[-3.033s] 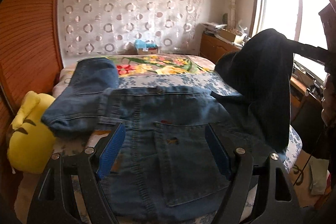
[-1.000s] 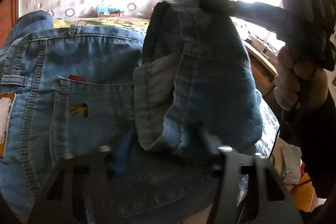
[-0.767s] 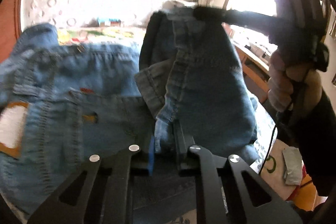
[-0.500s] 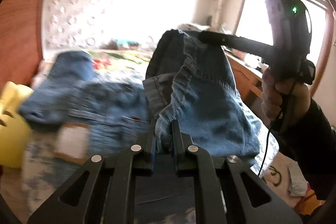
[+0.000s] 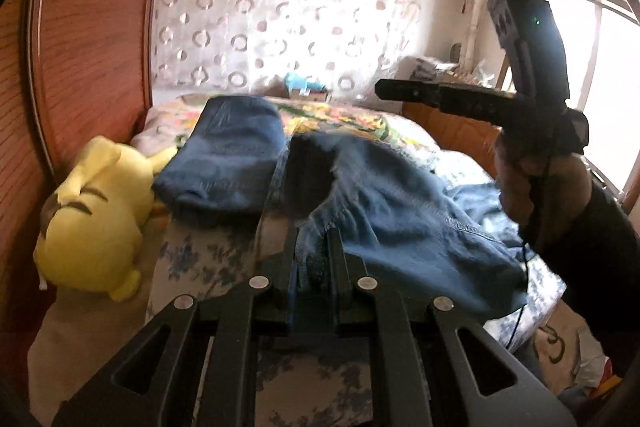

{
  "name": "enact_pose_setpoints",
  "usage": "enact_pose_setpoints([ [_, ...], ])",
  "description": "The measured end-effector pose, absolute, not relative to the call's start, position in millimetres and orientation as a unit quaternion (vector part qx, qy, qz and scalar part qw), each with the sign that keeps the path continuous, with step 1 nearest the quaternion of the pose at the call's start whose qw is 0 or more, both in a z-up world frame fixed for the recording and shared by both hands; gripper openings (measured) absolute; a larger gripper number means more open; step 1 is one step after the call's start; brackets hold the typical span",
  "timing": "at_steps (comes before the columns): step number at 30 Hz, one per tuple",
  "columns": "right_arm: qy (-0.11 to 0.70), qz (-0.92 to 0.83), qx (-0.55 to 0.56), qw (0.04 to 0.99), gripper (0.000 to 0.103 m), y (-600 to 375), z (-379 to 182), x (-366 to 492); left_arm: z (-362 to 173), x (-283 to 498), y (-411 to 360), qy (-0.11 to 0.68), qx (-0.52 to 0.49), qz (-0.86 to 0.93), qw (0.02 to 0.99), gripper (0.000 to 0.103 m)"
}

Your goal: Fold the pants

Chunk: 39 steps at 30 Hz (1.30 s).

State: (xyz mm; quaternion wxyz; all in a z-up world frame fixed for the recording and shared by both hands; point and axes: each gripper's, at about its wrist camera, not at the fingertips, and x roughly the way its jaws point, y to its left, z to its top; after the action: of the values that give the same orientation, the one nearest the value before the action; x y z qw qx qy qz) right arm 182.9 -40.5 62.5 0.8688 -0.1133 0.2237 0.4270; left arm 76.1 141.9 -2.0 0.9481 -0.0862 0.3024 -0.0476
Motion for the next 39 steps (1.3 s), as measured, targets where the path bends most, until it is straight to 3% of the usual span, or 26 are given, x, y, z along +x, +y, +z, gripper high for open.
enact_pose_setpoints([
  [1, 0.229, 0.424, -0.115, 0.869, 0.028, -42.7, 62.7, 186.5, -5.7, 76.7, 142.4, 0.308, -0.084, -0.048, 0.946, 0.013],
  [3, 0.235, 0.414, -0.113, 0.872, 0.034, -52.0, 61.5, 191.6, -9.8, 81.0, 140.2, 0.32, -0.082, -0.051, 0.943, 0.015],
  [8, 0.262, 0.385, -0.105, 0.879, 0.036, -90.3, 56.7, 198.3, -13.8, 93.0, 140.2, 0.331, -0.08, -0.049, 0.939, 0.039],
  [11, 0.279, 0.361, -0.106, 0.884, 0.036, -119.0, 48.4, 194.6, -13.5, 96.4, 142.1, 0.328, -0.079, -0.049, 0.94, 0.045],
  [18, 0.315, 0.327, -0.096, 0.886, 0.036, -153.2, 29.1, 181.7, -9.4, 101.4, 137.6, 0.322, -0.072, -0.053, 0.942, 0.046],
  [26, 0.329, 0.311, -0.086, 0.888, 0.036, -142.4, 12.2, 170.4, -51.5, 122.4, 122.8, 0.376, -0.065, -0.066, 0.922, 0.045],
  [27, 0.33, 0.31, -0.085, 0.887, 0.036, -142.4, 11.5, 169.4, -55.0, 123.4, 121.9, 0.38, -0.063, -0.064, 0.921, 0.043],
  [29, 0.333, 0.311, -0.083, 0.886, 0.036, -143.9, 7.3, 164.0, -56.9, 123.9, 120.0, 0.385, -0.058, -0.064, 0.919, 0.024],
  [30, 0.334, 0.31, -0.083, 0.886, 0.036, -145.8, 3.7, 164.9, -55.5, 122.4, 118.9, 0.383, -0.055, -0.067, 0.92, 0.021],
  [39, 0.343, 0.305, -0.058, 0.887, 0.036, -159.8, -6.8, 169.5, -0.5, 79.2, 134.9, 0.321, -0.05, -0.048, 0.945, 0.017],
])
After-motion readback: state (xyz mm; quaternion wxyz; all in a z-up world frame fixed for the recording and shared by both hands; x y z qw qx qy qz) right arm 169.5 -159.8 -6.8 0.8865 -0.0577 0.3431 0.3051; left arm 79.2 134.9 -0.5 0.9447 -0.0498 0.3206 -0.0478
